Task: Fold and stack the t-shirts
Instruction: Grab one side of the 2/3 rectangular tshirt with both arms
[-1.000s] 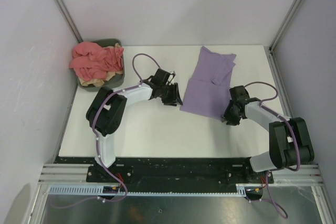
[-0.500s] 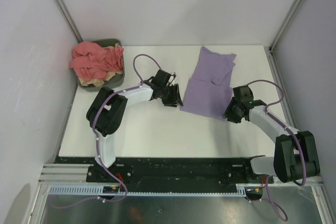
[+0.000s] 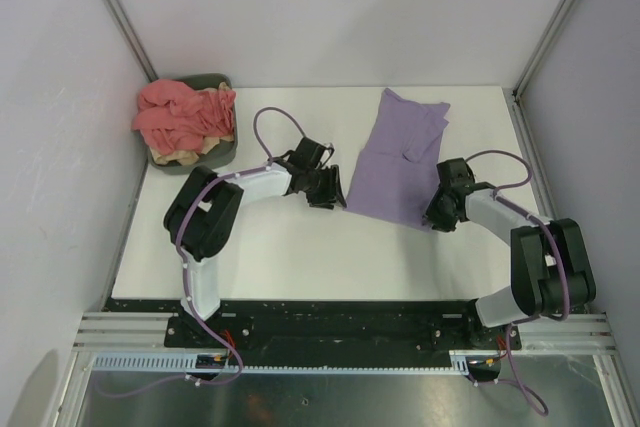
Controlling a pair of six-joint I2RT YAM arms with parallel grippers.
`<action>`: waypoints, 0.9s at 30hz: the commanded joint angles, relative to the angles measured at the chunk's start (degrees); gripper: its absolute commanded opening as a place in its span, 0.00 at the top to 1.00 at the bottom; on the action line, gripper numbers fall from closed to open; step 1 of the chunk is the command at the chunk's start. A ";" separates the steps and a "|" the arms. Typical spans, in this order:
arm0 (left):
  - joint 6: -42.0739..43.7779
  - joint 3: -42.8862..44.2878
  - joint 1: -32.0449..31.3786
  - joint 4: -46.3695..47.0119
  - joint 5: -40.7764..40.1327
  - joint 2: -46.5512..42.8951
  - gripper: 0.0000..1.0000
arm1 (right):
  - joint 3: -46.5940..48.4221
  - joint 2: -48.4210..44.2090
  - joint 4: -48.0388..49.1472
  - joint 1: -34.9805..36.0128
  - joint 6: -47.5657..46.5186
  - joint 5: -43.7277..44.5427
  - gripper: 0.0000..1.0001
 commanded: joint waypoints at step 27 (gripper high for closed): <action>-1.34 4.01 -4.15 0.94 -5.72 3.26 0.58 | -0.48 -0.39 -0.21 0.51 -1.10 1.34 0.66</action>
